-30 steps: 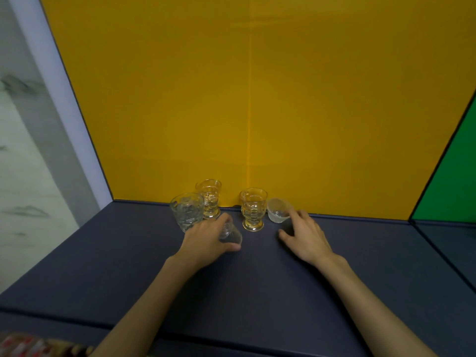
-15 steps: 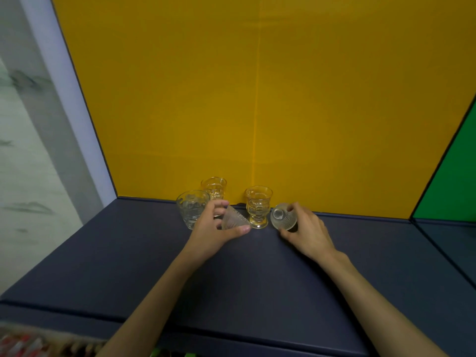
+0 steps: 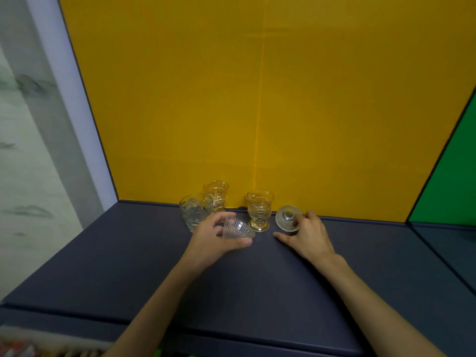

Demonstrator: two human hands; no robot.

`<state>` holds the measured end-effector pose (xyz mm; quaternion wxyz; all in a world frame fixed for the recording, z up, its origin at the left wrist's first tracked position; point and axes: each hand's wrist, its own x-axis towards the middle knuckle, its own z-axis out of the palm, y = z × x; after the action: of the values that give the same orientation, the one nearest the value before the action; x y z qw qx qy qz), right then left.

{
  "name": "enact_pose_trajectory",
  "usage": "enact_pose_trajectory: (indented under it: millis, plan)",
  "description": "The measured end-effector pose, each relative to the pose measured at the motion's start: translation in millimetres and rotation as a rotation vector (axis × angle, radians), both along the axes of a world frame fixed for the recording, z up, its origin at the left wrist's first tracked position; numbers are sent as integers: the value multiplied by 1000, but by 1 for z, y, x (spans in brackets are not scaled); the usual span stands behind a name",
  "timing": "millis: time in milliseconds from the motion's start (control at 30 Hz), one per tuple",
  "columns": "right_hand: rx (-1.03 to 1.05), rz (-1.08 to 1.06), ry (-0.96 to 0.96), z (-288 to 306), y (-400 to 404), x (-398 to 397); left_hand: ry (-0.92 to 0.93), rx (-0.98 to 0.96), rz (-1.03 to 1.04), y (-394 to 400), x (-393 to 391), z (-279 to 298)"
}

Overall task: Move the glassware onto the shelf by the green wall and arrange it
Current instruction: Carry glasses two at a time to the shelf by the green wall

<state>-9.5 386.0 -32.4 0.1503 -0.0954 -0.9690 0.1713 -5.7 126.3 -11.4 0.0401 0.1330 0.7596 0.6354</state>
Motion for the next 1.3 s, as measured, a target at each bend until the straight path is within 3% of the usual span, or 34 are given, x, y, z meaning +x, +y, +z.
enact_pose_trajectory:
  millis: [400, 833, 1100, 1300]
  plan:
    - [43, -130, 56, 3, 3, -17, -4, -12, 14, -8, 11, 0]
    - [-655, -60, 95, 10, 15, 10, 28, -22, -73, 11, 17, 6]
    - [-840, -40, 154, 24, 24, 73, 8, 28, -197, 55, 19, 3]
    - [-812, -68, 255, 34, 60, 149, 11, 91, -309, 121, 42, 6]
